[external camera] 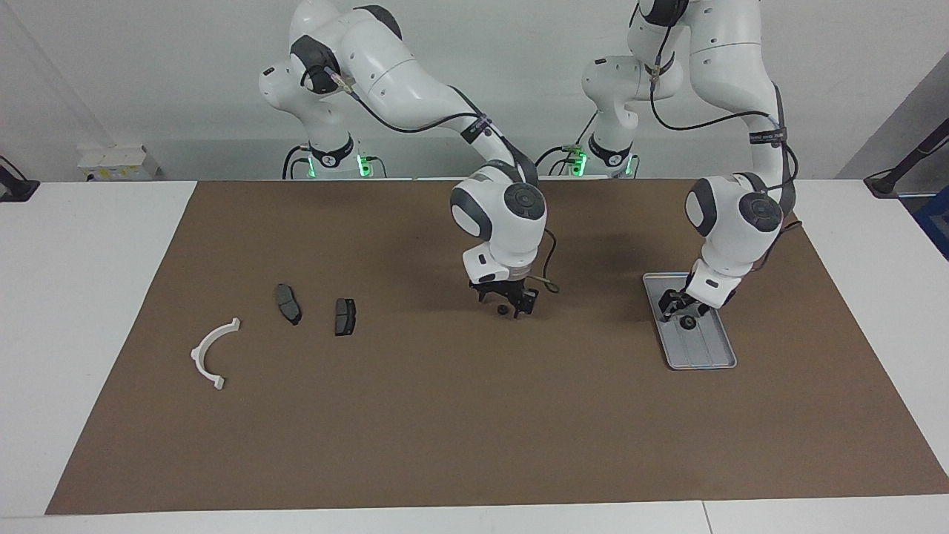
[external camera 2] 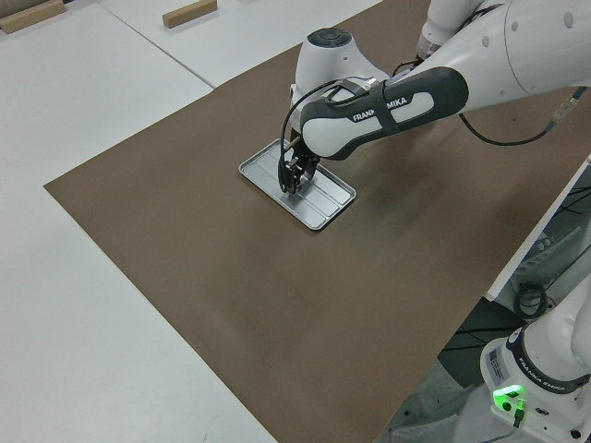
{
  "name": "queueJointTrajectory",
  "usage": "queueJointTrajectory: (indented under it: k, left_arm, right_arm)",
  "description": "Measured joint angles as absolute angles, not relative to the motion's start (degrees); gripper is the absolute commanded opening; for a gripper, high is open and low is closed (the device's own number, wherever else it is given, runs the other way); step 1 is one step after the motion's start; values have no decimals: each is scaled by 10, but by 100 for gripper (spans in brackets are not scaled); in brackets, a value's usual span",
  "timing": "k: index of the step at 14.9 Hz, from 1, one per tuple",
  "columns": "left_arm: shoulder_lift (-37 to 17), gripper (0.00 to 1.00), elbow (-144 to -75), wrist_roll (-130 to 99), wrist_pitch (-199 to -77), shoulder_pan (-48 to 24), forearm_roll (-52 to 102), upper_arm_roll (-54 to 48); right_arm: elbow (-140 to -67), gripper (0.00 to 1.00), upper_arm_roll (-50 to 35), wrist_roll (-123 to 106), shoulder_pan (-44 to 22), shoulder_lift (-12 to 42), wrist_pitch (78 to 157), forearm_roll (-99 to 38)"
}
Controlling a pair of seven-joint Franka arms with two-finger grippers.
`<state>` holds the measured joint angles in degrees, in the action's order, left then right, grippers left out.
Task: Place bearing gear from tray to pile
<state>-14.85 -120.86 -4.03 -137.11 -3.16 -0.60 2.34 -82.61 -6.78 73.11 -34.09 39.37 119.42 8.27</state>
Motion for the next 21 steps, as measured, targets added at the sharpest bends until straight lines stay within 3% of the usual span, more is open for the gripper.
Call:
queueJointTrajectory:
  k: [1, 3, 4, 5, 10, 15, 17, 21]
  left_arm:
    - [-147, 3, -1209, -40, -1373, -32, -5, 22]
    - [-143, 0, -1210, -40, -1373, -32, -5, 21]
    - [-143, 0, -1210, -40, -1373, -32, -5, 21]
    - [-143, 0, -1210, -40, -1373, -32, -5, 22]
    - [-142, 0, -1160, -40, -1323, -32, -5, 21]
    - [-139, 0, -1041, -40, -1191, -33, 25, 16]
    - [-138, 0, -1030, -41, -1180, -33, 29, 13]
    - [-138, 0, -1031, -41, -1179, -35, 31, 10]
  right_arm:
    - [-826, 90, -67, 731, -341, 395, 1197, 83]
    - [-825, 75, -65, 731, -339, 395, 1199, 83]
    - [-824, 64, -63, 731, -338, 395, 1199, 83]
    - [-824, 46, -63, 731, -337, 395, 1199, 83]
    - [-818, 4, -63, 732, -335, 395, 1205, 83]
    - [-818, 0, -63, 732, -335, 395, 1204, 83]
    - [-816, 0, -63, 731, -335, 395, 1193, 83]
    - [-790, 0, -61, 632, -292, 366, 1078, 84]
